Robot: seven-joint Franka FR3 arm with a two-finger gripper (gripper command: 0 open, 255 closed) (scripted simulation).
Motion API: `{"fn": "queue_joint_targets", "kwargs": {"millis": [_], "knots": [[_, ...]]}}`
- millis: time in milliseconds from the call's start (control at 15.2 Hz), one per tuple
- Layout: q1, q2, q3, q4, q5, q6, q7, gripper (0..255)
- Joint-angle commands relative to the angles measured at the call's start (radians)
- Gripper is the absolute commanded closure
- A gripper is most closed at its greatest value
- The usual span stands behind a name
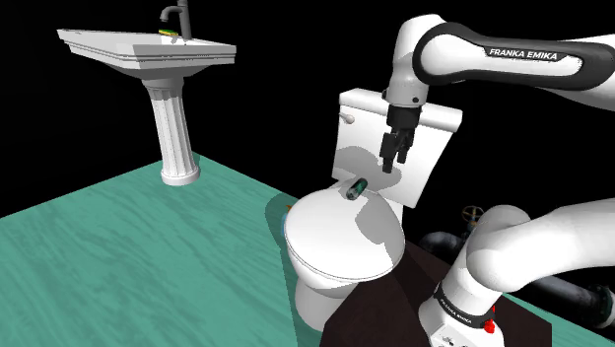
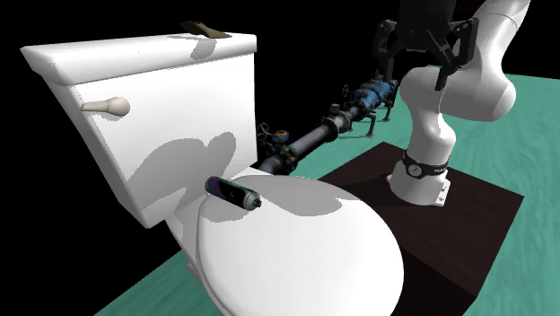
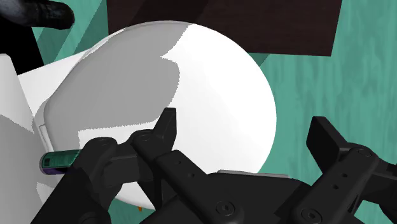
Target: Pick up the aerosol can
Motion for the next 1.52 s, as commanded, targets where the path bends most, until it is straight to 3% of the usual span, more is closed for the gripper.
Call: {"fn": "queue_joint_targets", "kwargs": {"millis": [0, 726, 1452], "knots": [[0.000, 0.000, 0.000, 0.000, 0.000, 0.000, 0.000, 0], [-0.109, 0.386, -0.004, 0.076, -0.026, 0.270, 0.213, 0], [-0.198, 0.769, -0.062, 0.263, -0.052, 0.429, 0.406, 0]]}}
